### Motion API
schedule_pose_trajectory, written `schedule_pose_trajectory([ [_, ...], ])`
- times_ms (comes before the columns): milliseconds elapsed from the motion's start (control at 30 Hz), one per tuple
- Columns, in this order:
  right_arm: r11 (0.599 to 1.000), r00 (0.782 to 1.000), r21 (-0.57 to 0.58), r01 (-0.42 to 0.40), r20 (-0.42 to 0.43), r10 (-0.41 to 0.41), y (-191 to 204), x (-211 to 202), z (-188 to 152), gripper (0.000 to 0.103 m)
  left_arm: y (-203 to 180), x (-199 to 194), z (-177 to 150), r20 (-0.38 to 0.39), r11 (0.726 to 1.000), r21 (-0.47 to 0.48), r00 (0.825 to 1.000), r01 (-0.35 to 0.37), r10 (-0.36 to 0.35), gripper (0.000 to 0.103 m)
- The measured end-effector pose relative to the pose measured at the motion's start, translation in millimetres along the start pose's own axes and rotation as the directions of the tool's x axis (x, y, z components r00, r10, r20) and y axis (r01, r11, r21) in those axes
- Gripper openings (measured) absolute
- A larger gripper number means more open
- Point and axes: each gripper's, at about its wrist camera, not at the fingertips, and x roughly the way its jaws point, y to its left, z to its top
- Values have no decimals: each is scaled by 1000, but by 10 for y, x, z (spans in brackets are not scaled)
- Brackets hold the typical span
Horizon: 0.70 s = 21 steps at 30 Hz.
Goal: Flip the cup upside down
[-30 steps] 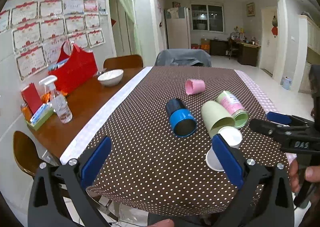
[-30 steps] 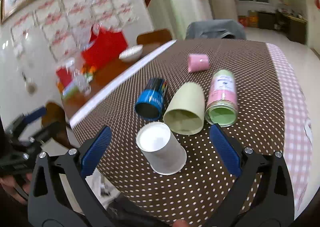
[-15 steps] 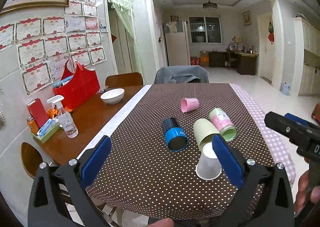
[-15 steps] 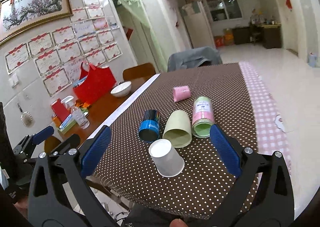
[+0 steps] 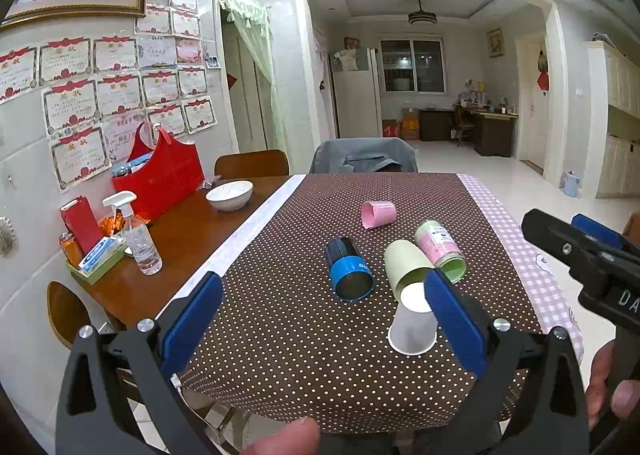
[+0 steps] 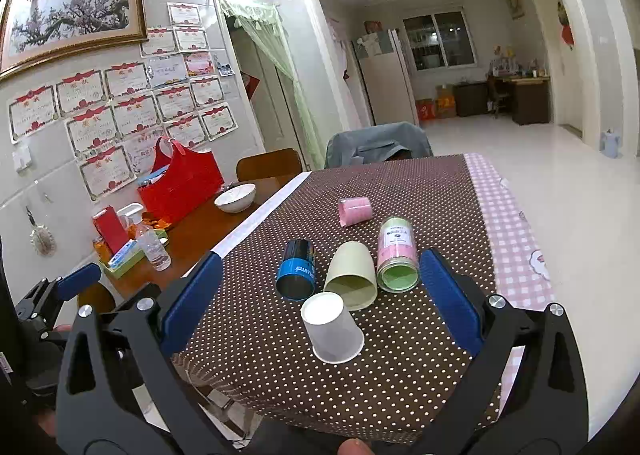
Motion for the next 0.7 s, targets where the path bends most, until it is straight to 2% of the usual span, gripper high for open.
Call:
schedule_pose_trajectory([
  [700, 999, 1000, -21, 24, 1, -24, 66, -11, -12, 97, 86, -29, 7, 12, 999, -30, 1000, -27, 27, 99],
])
